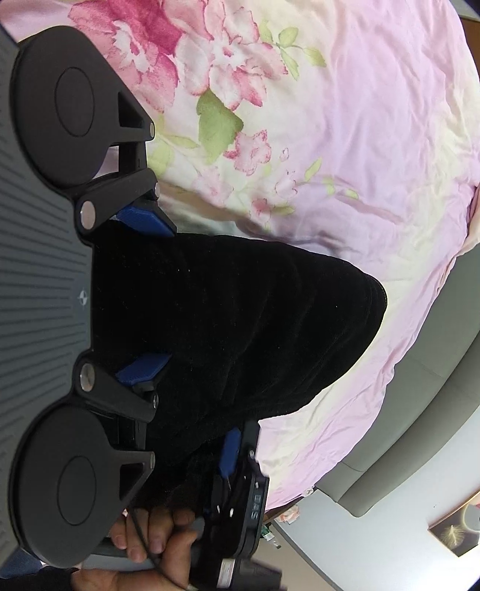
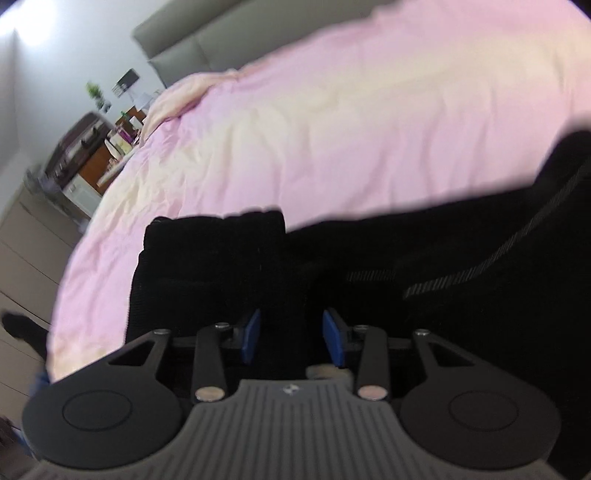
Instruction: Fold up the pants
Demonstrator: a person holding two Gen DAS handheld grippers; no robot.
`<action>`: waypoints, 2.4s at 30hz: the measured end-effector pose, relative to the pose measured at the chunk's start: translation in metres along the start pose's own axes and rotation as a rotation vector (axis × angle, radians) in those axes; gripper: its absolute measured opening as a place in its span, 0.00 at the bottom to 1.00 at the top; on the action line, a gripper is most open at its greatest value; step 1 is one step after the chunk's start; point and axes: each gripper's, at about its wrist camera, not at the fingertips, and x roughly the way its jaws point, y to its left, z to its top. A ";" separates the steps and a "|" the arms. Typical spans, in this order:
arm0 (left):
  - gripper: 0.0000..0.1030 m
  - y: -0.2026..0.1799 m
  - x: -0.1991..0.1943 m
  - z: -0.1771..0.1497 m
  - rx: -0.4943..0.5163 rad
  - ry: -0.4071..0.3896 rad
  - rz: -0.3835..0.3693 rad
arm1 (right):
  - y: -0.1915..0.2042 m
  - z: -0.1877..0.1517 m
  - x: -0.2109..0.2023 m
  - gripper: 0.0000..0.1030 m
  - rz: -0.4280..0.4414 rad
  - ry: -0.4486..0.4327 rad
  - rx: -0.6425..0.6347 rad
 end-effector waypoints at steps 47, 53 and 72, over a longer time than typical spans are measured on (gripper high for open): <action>0.78 -0.052 -0.031 0.000 0.120 -0.078 0.116 | -0.080 -0.061 -0.133 0.50 -0.059 -0.204 -0.162; 0.88 -0.163 -0.067 0.042 -0.049 -0.061 0.000 | -0.155 -0.046 -0.177 0.50 -0.157 -0.347 0.083; 1.00 -0.327 -0.072 0.060 -0.030 0.111 -0.259 | -0.226 -0.049 -0.195 0.50 -0.308 -0.288 0.327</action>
